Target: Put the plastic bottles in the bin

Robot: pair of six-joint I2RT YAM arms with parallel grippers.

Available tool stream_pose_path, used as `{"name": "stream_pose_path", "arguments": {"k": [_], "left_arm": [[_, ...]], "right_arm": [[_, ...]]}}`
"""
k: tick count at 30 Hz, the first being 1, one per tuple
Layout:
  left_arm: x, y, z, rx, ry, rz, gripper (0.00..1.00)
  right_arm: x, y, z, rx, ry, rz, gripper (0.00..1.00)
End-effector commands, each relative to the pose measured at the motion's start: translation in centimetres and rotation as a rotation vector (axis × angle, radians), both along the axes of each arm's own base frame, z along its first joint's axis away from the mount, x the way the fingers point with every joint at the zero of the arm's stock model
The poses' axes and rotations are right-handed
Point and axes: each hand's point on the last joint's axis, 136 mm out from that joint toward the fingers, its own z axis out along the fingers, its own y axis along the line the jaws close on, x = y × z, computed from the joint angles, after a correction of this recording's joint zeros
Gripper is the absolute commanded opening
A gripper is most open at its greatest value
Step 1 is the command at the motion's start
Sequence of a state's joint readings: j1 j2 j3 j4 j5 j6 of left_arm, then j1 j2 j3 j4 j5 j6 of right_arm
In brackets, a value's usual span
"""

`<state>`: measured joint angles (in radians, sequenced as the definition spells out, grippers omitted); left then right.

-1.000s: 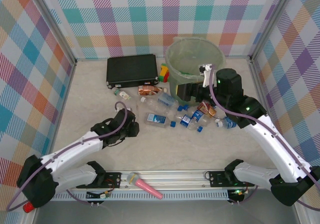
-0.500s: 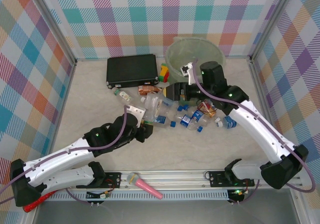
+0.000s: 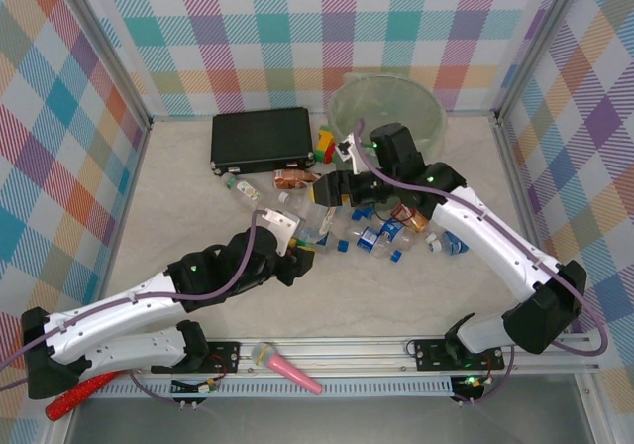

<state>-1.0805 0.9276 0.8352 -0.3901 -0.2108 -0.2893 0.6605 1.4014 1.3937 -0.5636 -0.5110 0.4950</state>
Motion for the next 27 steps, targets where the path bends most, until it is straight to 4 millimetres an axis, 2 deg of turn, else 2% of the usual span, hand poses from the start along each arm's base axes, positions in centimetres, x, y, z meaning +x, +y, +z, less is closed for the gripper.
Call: {"name": "stream_pose_path", "arguments": {"k": [1,5,7,10,13,14,16,20,27], "left_arm": [[0.3,-0.6,2.8,-0.045,-0.060,-0.008,0.33],[0.3,-0.9,2.8,-0.042,-0.059,-0.012,0.34],[0.4,-0.9,2.8,-0.038,-0.060,-0.008,0.35],[0.5,-0.7,3.1,-0.042,-0.067,-0.001,0.44],[0.5,-0.3,3.7,-0.062,-0.083,0.011,0.59],[0.6,0.1,4.1,-0.070,-0.094,0.024,0.68],[0.7,0.9,4.5,-0.086,-0.107,0.058,0.98],[0.4,2.2,5.2,-0.135,-0.121,0.085,1.00],[-0.3,4.2,5.6,-0.190,-0.127,0.116,1.00]], "right_arm": [[-1.0,0.7,1.3,0.031,0.003,0.055,0.69],[-1.4,0.9,1.6,0.042,0.007,0.078,0.57],[-1.5,0.8,1.8,0.039,0.005,0.076,0.56],[-1.4,0.6,2.7,0.047,-0.024,0.061,0.54],[-0.9,-0.1,4.2,0.045,-0.083,0.012,0.52],[-0.7,-0.5,4.7,0.040,-0.107,-0.011,0.51],[0.1,-1.4,5.8,0.030,-0.167,-0.068,0.50],[2.0,-3.8,8.2,-0.007,-0.281,-0.191,0.51],[6.3,-9.6,12.8,-0.143,-0.584,-0.479,0.49]]}}
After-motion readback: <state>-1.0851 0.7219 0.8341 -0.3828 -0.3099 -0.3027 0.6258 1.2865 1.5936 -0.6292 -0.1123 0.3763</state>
